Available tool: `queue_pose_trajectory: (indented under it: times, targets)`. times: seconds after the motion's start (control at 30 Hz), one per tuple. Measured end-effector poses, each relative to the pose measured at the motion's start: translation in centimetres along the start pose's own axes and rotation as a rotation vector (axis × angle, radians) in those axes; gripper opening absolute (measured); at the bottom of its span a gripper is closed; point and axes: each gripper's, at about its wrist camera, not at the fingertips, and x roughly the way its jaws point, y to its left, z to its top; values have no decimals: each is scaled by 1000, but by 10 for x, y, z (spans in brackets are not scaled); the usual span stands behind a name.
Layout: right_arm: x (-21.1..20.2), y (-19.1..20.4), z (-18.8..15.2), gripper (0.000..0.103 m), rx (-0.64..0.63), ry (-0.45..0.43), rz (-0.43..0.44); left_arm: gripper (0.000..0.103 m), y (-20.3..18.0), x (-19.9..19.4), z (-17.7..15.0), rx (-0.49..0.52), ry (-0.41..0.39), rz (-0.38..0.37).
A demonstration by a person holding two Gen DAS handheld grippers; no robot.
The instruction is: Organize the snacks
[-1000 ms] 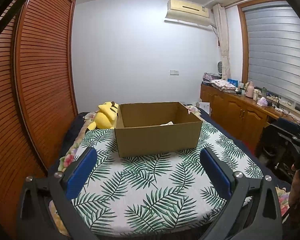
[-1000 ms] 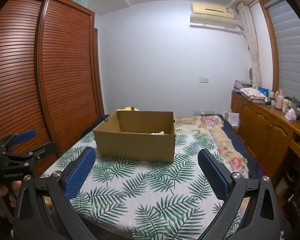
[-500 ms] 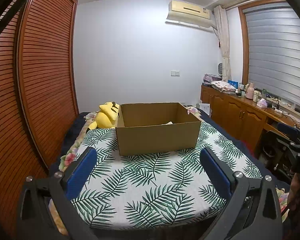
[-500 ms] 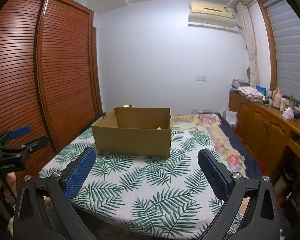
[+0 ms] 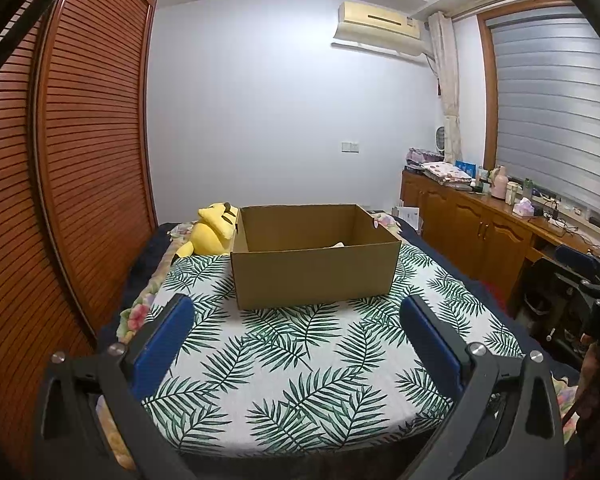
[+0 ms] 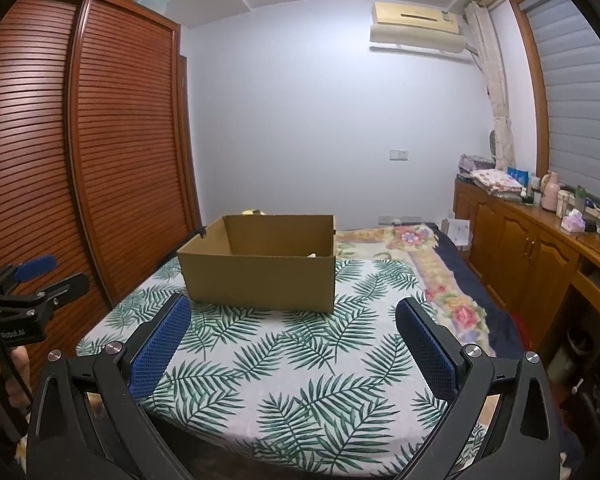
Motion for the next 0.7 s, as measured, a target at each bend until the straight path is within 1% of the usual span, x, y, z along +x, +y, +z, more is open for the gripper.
queue_pose_trajectory:
  times: [0.7]
  targets:
    - [-2,0,0,103,0,1,-2,103,2,0,-2,-5,0,1]
